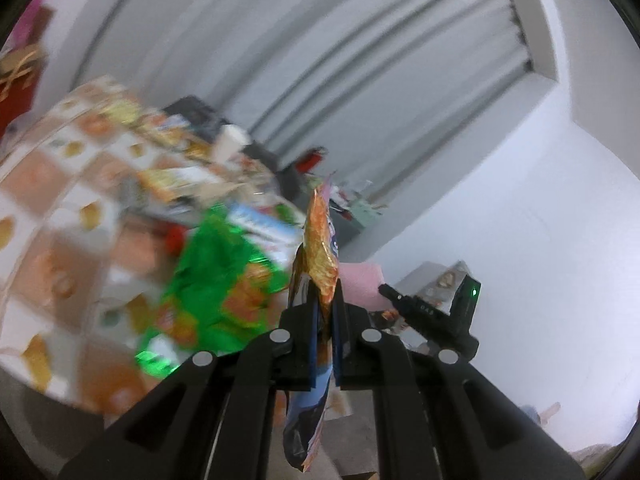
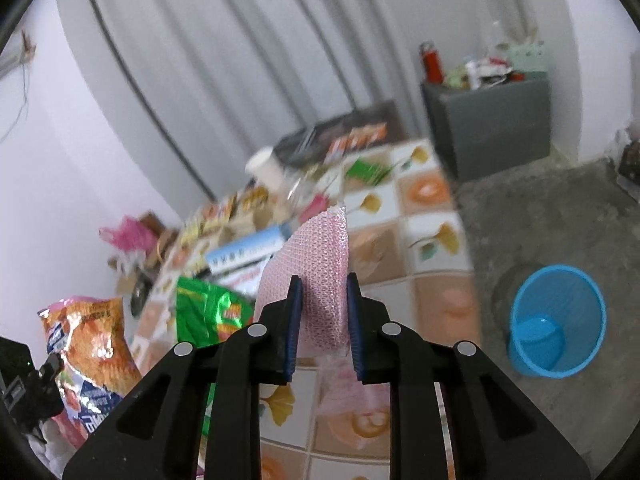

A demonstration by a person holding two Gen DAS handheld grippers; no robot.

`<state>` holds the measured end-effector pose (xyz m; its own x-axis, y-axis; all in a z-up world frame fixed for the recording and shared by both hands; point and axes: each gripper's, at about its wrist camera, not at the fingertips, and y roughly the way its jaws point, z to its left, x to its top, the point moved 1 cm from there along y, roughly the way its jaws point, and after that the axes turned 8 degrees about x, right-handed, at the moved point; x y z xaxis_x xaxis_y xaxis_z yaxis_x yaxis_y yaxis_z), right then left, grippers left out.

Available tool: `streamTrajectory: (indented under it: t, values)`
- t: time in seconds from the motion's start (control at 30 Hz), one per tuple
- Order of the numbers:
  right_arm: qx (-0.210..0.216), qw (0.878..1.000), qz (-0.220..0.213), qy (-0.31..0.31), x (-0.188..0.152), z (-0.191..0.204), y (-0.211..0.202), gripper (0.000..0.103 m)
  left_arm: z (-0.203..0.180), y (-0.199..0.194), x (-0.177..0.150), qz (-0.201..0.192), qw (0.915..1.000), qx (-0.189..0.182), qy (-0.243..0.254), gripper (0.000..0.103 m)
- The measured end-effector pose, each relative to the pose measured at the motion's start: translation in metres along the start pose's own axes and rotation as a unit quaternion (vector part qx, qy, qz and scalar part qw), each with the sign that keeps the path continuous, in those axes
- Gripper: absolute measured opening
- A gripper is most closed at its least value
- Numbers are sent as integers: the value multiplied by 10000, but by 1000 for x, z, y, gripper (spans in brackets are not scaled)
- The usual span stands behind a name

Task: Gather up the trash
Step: 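Carry both items over the blue wastebasket and open both grippers to drop them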

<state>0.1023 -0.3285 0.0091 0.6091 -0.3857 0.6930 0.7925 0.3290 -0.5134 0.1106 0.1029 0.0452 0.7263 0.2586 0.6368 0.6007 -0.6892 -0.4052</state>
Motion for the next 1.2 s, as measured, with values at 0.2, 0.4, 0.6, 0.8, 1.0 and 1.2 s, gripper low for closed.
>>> streamTrajectory:
  t: [0.2,0.4,0.6,0.8,1.0,1.2]
  values:
    - [-790,9930,-805,340,3,-62,-79,20,-93,85,22,385,9937,-297,1006,5]
    - [-1873,9720,-983,1024,-14,-160,-123,20,-197,230,8,1277,9734,-203,1890,5]
    - [-2466,9447,-855,1988,-42,-259,-122,20,-269,378,-58,1786,9457,239,2706,5]
    - [-2699,9219,-592,2717,-55,-337,-86,20,-273,499,-130,2130,9194,724,3226,5]
    - [-2741,9128,-437,2996,-64,-380,-46,25,-250,587,-172,2166,9167,1159,3150,11]
    - [-2466,9099,-26,3335,-93,-409,-3,48,-221,625,-195,2660,9036,1700,2896,38]
